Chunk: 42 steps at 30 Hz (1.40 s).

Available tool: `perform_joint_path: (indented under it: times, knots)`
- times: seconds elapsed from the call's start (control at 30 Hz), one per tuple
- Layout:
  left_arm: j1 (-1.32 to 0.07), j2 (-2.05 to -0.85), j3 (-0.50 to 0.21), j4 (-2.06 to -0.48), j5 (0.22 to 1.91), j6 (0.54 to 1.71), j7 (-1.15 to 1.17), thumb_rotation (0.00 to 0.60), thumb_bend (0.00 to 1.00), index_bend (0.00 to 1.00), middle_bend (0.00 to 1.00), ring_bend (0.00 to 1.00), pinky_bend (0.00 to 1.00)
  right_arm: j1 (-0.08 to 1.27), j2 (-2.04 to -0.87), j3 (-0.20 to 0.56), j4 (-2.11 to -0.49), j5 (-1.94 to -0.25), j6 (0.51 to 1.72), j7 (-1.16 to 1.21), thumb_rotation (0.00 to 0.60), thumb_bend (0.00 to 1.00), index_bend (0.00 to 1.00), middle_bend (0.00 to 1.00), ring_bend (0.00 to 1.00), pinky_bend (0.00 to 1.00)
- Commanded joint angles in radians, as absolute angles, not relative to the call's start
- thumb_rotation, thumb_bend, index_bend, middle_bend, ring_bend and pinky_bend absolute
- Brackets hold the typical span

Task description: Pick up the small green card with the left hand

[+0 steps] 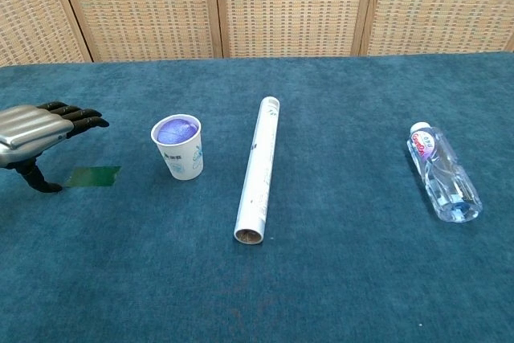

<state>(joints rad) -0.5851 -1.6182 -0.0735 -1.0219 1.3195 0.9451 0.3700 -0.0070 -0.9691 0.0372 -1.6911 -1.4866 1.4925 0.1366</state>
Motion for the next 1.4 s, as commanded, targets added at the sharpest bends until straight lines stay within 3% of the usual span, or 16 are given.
perform_joint_path:
  times: [0.03,0.47,1.0,1.1,1.4]
  knots:
    - [-0.584,-1.622,-0.073,-1.019,1.317,0.947,0.372,0.6,0.23,0.0,0.0,0.0,0.0,-0.007,-0.969,0.037,-1.692,-1.487,1.493,0.138,0.6,0.14,0.0,0.0,0.0,0.0]
    - [-0.587,-1.643,-0.068,-1.007,1.321,0.955,0.382,0.6,0.35,0.0,0.0,0.0,0.0,-0.008,-0.968,0.036,-1.693,-1.489,1.494,0.137,0.6,0.15,0.0,0.0,0.0,0.0]
    - [-0.593,-1.635,-0.068,-1.024,1.316,0.946,0.386,0.6,0.36,0.03,0.0,0.0,0.0,-0.011,-0.969,0.038,-1.692,-1.495,1.505,0.144,0.6,0.15,0.0,0.0,0.0,0.0]
    - [-0.595,-1.625,-0.064,-1.036,1.314,0.933,0.382,0.6,0.36,0.07,0.0,0.0,0.0,-0.011,-0.969,0.039,-1.69,-1.495,1.506,0.147,0.6,0.14,0.0,0.0,0.0,0.0]
    - [-0.607,-1.574,-0.065,-1.096,1.295,0.888,0.374,0.6,0.36,0.35,0.0,0.0,0.0,-0.011,-0.972,0.04,-1.688,-1.497,1.508,0.145,0.6,0.14,0.0,0.0,0.0,0.0]
